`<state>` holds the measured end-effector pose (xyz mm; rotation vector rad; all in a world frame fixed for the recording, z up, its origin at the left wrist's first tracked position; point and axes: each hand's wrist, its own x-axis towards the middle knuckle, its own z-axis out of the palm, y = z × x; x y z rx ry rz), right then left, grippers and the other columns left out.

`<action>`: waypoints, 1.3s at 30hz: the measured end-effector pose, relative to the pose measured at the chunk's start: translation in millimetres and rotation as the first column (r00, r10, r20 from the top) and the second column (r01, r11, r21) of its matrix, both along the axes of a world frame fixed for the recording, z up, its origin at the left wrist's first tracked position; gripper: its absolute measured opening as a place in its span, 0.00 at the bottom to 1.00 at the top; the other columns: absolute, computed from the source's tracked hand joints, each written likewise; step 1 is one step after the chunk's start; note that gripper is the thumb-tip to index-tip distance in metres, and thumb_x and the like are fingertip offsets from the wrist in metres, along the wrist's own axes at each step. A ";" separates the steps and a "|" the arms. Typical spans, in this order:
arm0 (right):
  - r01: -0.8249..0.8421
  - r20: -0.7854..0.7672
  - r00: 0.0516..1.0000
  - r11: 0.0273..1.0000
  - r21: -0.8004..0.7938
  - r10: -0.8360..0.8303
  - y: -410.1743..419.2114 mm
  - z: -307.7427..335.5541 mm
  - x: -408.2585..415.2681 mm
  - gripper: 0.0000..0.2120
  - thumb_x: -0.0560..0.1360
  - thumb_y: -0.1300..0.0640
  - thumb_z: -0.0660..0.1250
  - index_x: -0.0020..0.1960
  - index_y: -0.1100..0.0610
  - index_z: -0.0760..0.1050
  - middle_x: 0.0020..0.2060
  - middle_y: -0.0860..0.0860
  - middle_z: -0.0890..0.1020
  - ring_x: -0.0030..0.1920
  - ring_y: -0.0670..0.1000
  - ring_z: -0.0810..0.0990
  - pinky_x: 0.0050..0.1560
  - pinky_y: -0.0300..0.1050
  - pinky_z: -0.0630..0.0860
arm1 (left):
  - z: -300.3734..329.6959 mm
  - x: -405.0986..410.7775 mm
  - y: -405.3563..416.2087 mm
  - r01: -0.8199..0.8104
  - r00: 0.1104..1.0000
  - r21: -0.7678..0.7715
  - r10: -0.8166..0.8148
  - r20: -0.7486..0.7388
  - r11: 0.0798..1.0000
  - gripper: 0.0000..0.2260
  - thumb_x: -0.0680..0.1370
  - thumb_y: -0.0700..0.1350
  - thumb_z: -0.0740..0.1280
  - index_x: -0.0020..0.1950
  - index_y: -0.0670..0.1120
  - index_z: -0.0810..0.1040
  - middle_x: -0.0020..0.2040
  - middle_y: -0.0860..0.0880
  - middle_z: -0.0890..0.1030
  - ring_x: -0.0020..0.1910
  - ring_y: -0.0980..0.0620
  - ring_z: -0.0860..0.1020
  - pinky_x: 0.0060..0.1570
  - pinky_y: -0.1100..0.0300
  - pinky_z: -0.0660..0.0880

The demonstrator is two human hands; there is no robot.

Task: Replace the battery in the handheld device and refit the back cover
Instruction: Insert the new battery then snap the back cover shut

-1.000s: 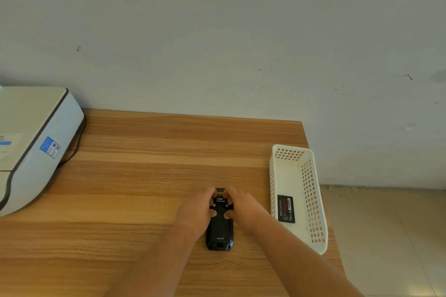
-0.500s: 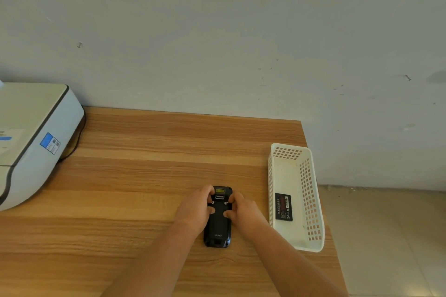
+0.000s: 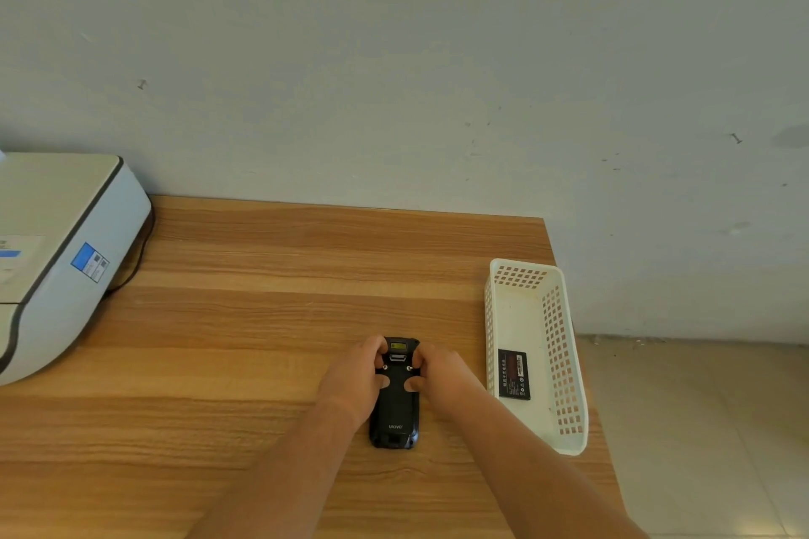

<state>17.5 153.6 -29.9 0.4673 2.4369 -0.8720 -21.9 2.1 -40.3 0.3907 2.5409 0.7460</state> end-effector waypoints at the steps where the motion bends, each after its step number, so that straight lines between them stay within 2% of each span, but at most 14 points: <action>1: 0.005 -0.015 1.000 1.000 0.000 -0.005 -0.3 -0.7 1.4 0.11 0.74 0.56 0.71 0.51 0.51 0.69 0.49 0.48 0.74 0.47 0.48 0.74 0.44 0.40 0.69 | -0.4 -0.1 -0.1 -0.002 1.000 0.003 0.002 0.001 1.000 0.15 0.76 0.42 0.71 0.58 0.55 0.72 0.50 0.57 0.76 0.50 0.57 0.75 0.53 0.59 0.76; 7: -0.025 -0.024 0.999 0.999 0.029 0.025 -0.7 -0.8 1.0 0.11 0.74 0.56 0.70 0.50 0.50 0.69 0.49 0.47 0.73 0.47 0.48 0.73 0.45 0.41 0.69 | -2.0 0.2 0.0 -0.014 1.000 0.000 0.014 0.009 1.000 0.16 0.76 0.42 0.70 0.60 0.55 0.72 0.50 0.57 0.76 0.51 0.57 0.75 0.53 0.59 0.76; 13: -0.075 -0.006 0.997 0.995 0.060 0.076 -0.8 -1.1 -0.9 0.11 0.75 0.55 0.69 0.55 0.54 0.71 0.49 0.48 0.74 0.48 0.49 0.73 0.46 0.42 0.70 | -2.7 1.0 0.4 -0.020 1.000 0.004 0.020 0.013 1.000 0.16 0.76 0.42 0.70 0.59 0.55 0.72 0.50 0.57 0.76 0.51 0.57 0.75 0.53 0.59 0.76; 19: -0.042 -0.010 0.999 0.998 0.056 0.042 -1.1 -4.2 -0.3 0.10 0.74 0.55 0.70 0.50 0.51 0.69 0.48 0.48 0.75 0.47 0.48 0.74 0.45 0.41 0.70 | -1.6 2.5 0.4 -0.040 0.999 0.014 0.040 0.012 0.999 0.16 0.76 0.41 0.70 0.59 0.55 0.72 0.50 0.57 0.76 0.51 0.57 0.76 0.54 0.57 0.77; 22: 0.037 0.014 0.999 0.999 0.008 -0.037 -2.1 -3.7 2.3 0.10 0.75 0.55 0.70 0.49 0.51 0.69 0.47 0.48 0.75 0.46 0.48 0.74 0.45 0.41 0.71 | -0.9 1.2 -0.8 -0.026 0.999 0.002 0.026 0.021 1.000 0.16 0.76 0.42 0.71 0.60 0.55 0.71 0.51 0.56 0.76 0.51 0.57 0.76 0.54 0.58 0.77; 25: 0.235 0.041 0.972 0.966 -0.107 -0.232 -3.5 -6.8 11.8 0.09 0.74 0.55 0.71 0.48 0.51 0.71 0.44 0.47 0.78 0.42 0.46 0.76 0.41 0.38 0.72 | 0.0 -2.3 -2.9 -0.050 0.998 0.004 0.049 0.048 0.999 0.18 0.75 0.43 0.73 0.59 0.55 0.71 0.49 0.57 0.76 0.49 0.57 0.76 0.50 0.59 0.75; 27: 0.376 0.037 0.926 0.908 -0.183 -0.375 -4.9 -9.8 17.3 0.11 0.72 0.53 0.73 0.49 0.52 0.72 0.44 0.48 0.79 0.41 0.46 0.78 0.40 0.40 0.75 | -0.6 -4.7 -3.9 -0.116 0.987 0.022 0.113 0.113 0.993 0.16 0.74 0.44 0.74 0.57 0.53 0.72 0.47 0.56 0.77 0.46 0.58 0.76 0.47 0.61 0.74; 29: 0.453 0.065 0.890 0.866 -0.211 -0.450 -6.2 -10.3 16.4 0.14 0.71 0.50 0.75 0.49 0.51 0.72 0.45 0.48 0.80 0.42 0.48 0.80 0.44 0.43 0.79 | -1.3 -6.9 -4.0 -0.215 0.950 0.033 0.201 0.237 0.976 0.13 0.74 0.45 0.74 0.53 0.50 0.73 0.46 0.53 0.78 0.44 0.56 0.78 0.46 0.58 0.77; 31: 0.506 0.120 0.863 0.834 -0.221 -0.491 -7.8 -9.4 11.7 0.14 0.71 0.50 0.75 0.49 0.51 0.72 0.45 0.49 0.80 0.45 0.49 0.81 0.49 0.48 0.81 | 0.2 -8.9 -3.0 -0.316 0.886 0.019 0.288 0.363 0.949 0.11 0.75 0.47 0.73 0.52 0.48 0.73 0.48 0.49 0.79 0.45 0.51 0.80 0.41 0.57 0.80; 33: 0.543 0.161 0.840 0.809 -0.227 -0.518 -9.4 -7.3 7.4 0.12 0.72 0.52 0.75 0.45 0.52 0.71 0.42 0.50 0.81 0.43 0.50 0.81 0.51 0.50 0.81 | 1.1 -10.8 -1.2 -0.356 0.849 -0.018 0.332 0.411 0.934 0.11 0.76 0.48 0.72 0.53 0.48 0.73 0.48 0.47 0.80 0.45 0.50 0.81 0.39 0.58 0.81; 36: 0.556 0.189 0.830 0.808 -0.195 -0.525 -9.0 -6.6 3.0 0.12 0.74 0.53 0.73 0.41 0.53 0.69 0.38 0.50 0.80 0.37 0.49 0.79 0.48 0.47 0.81 | -0.1 -14.7 0.8 -0.341 0.852 -0.072 0.340 0.398 0.937 0.10 0.77 0.49 0.71 0.51 0.47 0.73 0.46 0.45 0.81 0.43 0.49 0.81 0.42 0.56 0.82; 39: 0.538 0.198 0.839 0.828 -0.158 -0.507 -8.6 -6.5 -0.9 0.13 0.74 0.53 0.72 0.41 0.52 0.68 0.39 0.50 0.80 0.37 0.49 0.78 0.47 0.45 0.80 | -0.7 -17.3 2.1 -0.280 0.885 -0.102 0.298 0.358 0.955 0.09 0.77 0.50 0.71 0.48 0.47 0.74 0.43 0.46 0.82 0.41 0.50 0.82 0.40 0.58 0.81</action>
